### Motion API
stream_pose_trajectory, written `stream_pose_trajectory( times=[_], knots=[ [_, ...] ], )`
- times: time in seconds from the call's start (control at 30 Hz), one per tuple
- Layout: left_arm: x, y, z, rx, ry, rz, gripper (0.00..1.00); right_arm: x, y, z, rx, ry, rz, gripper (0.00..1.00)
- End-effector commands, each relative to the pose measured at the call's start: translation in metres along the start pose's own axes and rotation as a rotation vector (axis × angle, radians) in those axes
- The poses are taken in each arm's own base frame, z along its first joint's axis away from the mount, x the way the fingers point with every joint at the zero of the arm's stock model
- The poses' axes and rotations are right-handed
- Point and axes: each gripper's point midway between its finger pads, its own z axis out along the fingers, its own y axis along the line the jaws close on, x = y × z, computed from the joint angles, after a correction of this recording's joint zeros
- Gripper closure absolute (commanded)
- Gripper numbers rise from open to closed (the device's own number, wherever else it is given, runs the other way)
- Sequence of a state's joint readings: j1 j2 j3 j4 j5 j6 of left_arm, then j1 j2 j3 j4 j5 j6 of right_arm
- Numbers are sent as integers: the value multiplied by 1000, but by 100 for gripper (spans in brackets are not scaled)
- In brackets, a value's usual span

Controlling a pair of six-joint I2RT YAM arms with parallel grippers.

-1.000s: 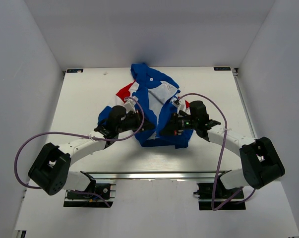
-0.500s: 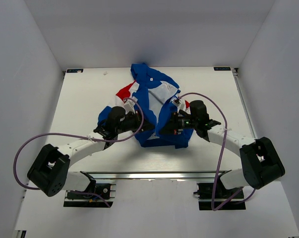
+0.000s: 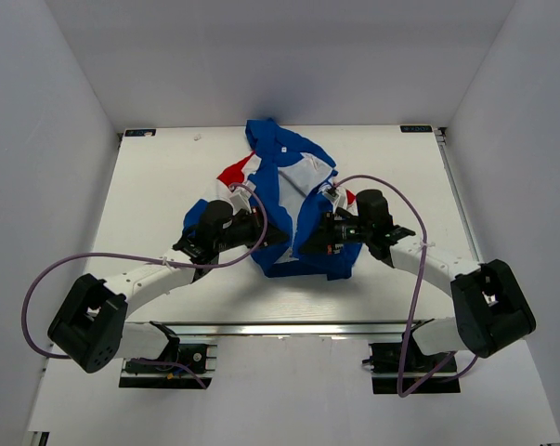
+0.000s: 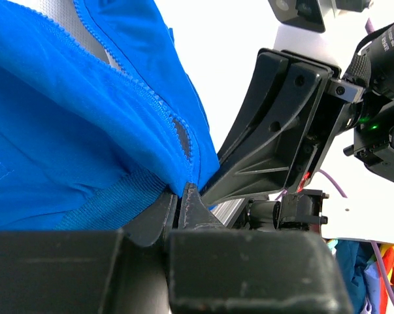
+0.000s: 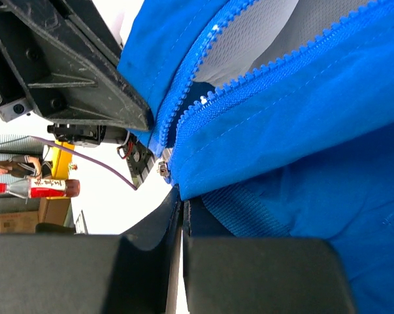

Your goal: Zip up the jacket

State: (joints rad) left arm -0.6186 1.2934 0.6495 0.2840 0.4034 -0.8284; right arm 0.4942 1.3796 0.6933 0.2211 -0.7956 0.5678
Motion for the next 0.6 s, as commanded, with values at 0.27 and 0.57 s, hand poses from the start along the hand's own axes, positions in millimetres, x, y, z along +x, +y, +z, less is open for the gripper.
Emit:
stream_pose_trajectory(
  times=[0.27, 0.57],
  knots=[
    [-8, -17, -6, 38, -23, 27, 100, -4, 19, -4, -64, -8, -79, 100],
    [-7, -16, -5, 40, -19, 28, 100, -9, 22, -4, -72, -23, -90, 100]
  ],
)
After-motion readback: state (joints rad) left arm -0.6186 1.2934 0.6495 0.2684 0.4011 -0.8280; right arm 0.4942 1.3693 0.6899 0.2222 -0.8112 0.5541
